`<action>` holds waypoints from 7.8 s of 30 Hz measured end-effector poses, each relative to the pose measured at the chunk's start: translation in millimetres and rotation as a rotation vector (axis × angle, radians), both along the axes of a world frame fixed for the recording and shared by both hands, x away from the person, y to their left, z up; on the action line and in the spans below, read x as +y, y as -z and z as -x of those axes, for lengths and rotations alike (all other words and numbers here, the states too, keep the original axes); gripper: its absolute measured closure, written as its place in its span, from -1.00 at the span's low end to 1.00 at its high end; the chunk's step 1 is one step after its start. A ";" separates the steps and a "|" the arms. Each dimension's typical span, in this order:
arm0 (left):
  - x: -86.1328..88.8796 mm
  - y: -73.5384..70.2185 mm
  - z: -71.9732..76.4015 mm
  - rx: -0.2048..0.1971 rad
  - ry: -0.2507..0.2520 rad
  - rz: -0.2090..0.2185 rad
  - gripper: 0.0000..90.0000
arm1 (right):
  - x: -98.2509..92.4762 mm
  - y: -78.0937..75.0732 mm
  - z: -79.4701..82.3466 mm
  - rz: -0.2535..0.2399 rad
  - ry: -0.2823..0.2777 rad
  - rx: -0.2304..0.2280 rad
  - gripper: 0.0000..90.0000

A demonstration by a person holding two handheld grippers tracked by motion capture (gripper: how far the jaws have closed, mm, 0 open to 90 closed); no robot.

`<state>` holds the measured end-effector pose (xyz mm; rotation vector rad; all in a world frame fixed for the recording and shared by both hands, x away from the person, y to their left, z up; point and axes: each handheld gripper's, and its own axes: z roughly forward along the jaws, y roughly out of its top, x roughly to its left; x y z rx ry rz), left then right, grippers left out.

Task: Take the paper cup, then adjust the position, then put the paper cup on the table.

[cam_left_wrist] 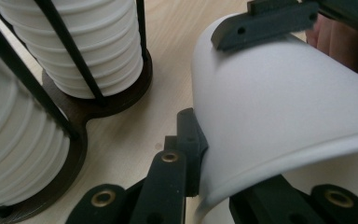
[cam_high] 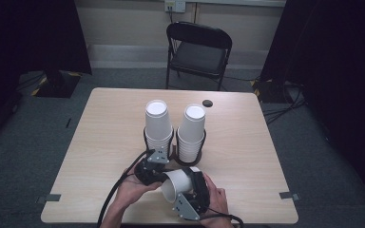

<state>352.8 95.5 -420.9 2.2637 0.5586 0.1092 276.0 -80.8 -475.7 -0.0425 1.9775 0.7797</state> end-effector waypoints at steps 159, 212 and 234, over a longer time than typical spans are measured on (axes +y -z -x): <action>81.4 76.7 52.8 -0.437 -0.610 0.410 -0.64 | -134.9 -0.7 -174.2 -0.968 0.444 0.394 -0.76; 81.2 77.3 56.2 -0.452 -0.610 0.424 -0.64 | -136.5 15.4 -171.8 -0.762 0.629 0.618 -0.70; 80.5 77.3 57.0 -0.459 -0.612 0.421 -0.64 | -146.9 16.8 -137.5 -0.854 0.644 0.650 -0.69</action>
